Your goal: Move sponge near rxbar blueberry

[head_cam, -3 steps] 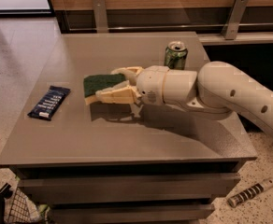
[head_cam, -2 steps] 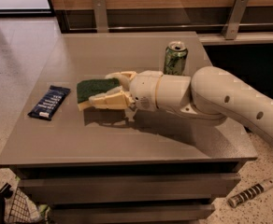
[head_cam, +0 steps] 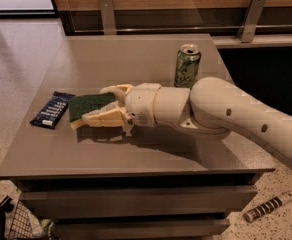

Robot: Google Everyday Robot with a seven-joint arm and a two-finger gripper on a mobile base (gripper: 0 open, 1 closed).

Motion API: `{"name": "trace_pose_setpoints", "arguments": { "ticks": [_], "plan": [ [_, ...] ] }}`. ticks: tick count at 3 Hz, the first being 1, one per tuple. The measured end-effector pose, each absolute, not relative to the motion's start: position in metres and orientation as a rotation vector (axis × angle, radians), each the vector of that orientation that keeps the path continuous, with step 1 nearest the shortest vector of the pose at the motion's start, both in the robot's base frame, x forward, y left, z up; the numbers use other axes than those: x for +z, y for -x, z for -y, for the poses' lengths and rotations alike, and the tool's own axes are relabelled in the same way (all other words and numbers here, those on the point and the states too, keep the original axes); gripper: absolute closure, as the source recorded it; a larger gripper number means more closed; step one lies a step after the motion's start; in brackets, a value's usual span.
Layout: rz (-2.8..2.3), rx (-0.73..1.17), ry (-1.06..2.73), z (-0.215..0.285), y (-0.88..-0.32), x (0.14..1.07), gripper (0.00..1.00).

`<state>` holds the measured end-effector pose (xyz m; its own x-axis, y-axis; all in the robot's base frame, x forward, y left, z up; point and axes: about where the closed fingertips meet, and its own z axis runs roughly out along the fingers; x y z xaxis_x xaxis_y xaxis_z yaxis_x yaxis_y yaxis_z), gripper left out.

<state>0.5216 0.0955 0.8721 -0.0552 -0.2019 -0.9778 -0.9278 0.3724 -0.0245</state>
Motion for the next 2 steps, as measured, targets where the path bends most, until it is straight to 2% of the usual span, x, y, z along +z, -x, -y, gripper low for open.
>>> {"name": "trace_pose_setpoints", "arguments": {
  "ticks": [1,2],
  "plan": [
    [-1.518,0.847,1.078,-0.1068,-0.5153,0.8714,1.0],
    [-1.516,0.848,1.081,-0.1085,-0.5144,0.8719,0.87]
  ]
}}
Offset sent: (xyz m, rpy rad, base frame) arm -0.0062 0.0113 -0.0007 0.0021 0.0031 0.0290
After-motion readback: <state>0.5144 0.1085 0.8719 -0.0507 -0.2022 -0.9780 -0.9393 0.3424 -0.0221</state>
